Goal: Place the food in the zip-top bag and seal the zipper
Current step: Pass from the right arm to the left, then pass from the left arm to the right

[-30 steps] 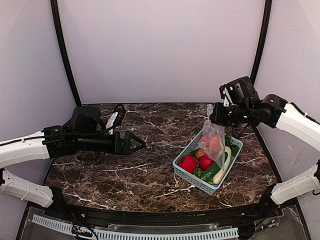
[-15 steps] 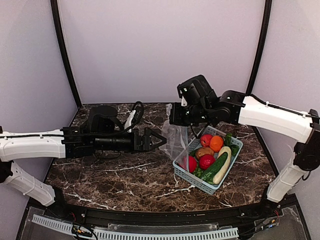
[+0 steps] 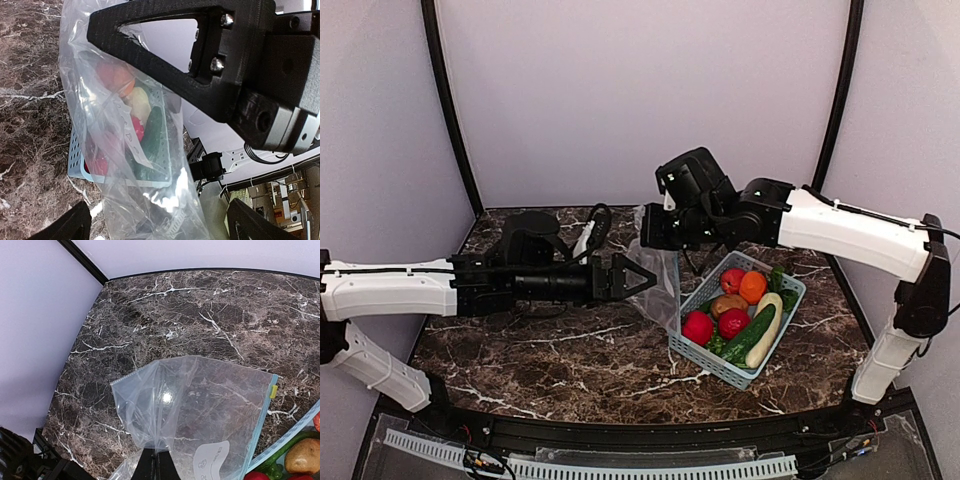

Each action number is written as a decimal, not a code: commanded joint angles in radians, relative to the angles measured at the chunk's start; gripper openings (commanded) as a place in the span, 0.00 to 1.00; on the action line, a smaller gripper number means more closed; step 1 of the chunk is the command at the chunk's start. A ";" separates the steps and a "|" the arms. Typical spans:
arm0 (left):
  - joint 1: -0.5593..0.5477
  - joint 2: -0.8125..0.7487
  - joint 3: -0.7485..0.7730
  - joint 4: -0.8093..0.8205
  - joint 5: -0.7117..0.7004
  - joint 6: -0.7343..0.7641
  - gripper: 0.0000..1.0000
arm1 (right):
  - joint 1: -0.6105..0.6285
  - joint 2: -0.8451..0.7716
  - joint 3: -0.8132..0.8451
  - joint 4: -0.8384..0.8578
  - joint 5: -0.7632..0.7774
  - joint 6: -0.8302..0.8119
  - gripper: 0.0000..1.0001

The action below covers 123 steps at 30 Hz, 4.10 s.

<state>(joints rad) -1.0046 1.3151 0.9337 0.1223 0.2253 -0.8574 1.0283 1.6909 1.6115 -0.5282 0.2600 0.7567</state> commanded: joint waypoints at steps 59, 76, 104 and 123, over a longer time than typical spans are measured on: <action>0.103 -0.310 -0.141 0.576 0.318 0.066 0.01 | -0.177 -0.499 -0.759 0.955 -0.683 0.212 0.90; 0.103 -0.269 -0.154 0.651 0.340 0.043 0.01 | -0.170 -0.423 -0.698 1.093 -0.820 0.248 0.76; 0.103 -0.319 -0.225 0.480 0.221 0.110 0.01 | -0.162 -0.509 -0.701 1.034 -0.754 0.171 0.13; 0.193 -0.365 -0.225 -0.003 -0.016 0.161 0.85 | -0.155 -0.576 -0.611 0.598 -0.558 -0.036 0.00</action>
<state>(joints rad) -0.8619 1.0035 0.7395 0.2676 0.2844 -0.6846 0.8646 1.1488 0.9512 0.2329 -0.3859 0.8078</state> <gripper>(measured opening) 0.804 0.005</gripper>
